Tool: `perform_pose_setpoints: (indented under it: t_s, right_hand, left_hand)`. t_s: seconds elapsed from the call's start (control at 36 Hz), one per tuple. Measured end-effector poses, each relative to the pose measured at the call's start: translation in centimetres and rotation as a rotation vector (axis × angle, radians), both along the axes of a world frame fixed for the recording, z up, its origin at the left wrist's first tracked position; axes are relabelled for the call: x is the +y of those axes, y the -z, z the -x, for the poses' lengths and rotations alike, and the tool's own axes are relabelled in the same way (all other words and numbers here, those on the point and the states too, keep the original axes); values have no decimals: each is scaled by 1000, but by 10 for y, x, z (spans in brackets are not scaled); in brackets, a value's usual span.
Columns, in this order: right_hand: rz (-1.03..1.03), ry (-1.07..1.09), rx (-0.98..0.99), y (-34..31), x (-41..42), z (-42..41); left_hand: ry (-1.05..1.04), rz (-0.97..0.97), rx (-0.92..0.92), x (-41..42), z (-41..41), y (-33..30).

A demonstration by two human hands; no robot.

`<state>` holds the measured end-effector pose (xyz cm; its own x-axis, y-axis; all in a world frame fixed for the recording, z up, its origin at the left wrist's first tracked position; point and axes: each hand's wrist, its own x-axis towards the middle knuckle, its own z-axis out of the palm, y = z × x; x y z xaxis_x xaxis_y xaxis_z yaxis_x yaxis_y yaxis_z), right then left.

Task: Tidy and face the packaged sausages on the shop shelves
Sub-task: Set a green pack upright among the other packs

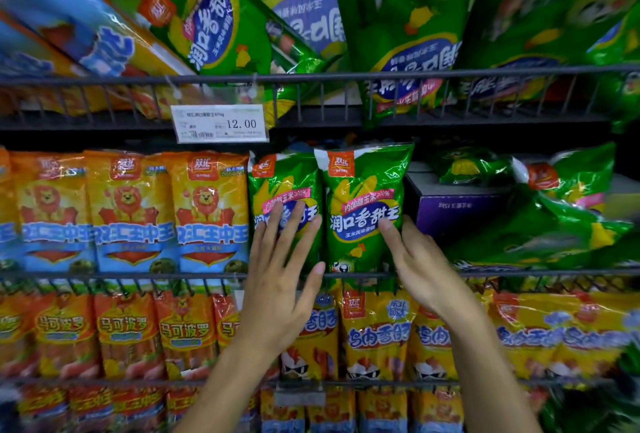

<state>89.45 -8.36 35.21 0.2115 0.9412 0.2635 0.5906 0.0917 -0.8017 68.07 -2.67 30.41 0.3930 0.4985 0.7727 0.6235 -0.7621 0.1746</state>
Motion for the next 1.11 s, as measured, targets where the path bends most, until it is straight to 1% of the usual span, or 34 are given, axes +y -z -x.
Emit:
perform_pose_setpoints:
  t_s: [0.11, 0.19, 0.28, 0.36, 0.44, 0.5, 0.56, 0.64, 0.69, 0.75, 0.81, 0.89, 0.97, 1.03, 1.11]
  right_hand:
    - [-18, 37, -14, 6, 6, -1]
    - [11, 81, -31, 7, 11, 1]
    - [38, 102, -44, 8, 15, 1]
    - [40, 149, -107, 8, 11, 4]
    - [-8, 168, -138, 9, 2, 4]
    - [-71, 138, -120, 10, -6, 1]
    - [-117, 105, -44, 13, -20, -2]
    - [-229, 156, 17, 20, -50, -10]
    - [-302, 216, 48, 24, -70, -16]
    - [-350, 258, 118, 29, -87, -24]
    - [-400, 298, 173, 33, -102, -33]
    - [-496, 407, 223, 41, -115, -49]
    - [-538, 476, 319, 46, -121, -68]
    - [-529, 483, 386, 47, -123, -82]
    - [-493, 424, 431, 45, -127, -103]
  left_hand:
    - [-89, -5, 134, -2, -7, -4]
    - [-158, -16, 199, -4, -14, -5]
    - [-191, -12, 210, -5, -17, -6]
    - [-196, -4, 209, -6, -17, -9]
    - [-181, 11, 189, -8, -17, -9]
    - [-167, 27, 175, -9, -17, -9]
    - [-155, 27, 164, -7, -17, -9]
    - [-97, 1, 85, -6, -20, -6]
    - [-42, 4, -43, -8, -26, -8]
    - [16, 29, -177, -17, -37, -11]
    - [95, 45, -248, -31, -53, -15]
    - [266, 91, -234, -53, -80, -20]
    - [405, 241, -174, -68, -108, -25]
    - [417, 324, -156, -75, -126, -29]
    - [384, 382, -166, -86, -155, -36]
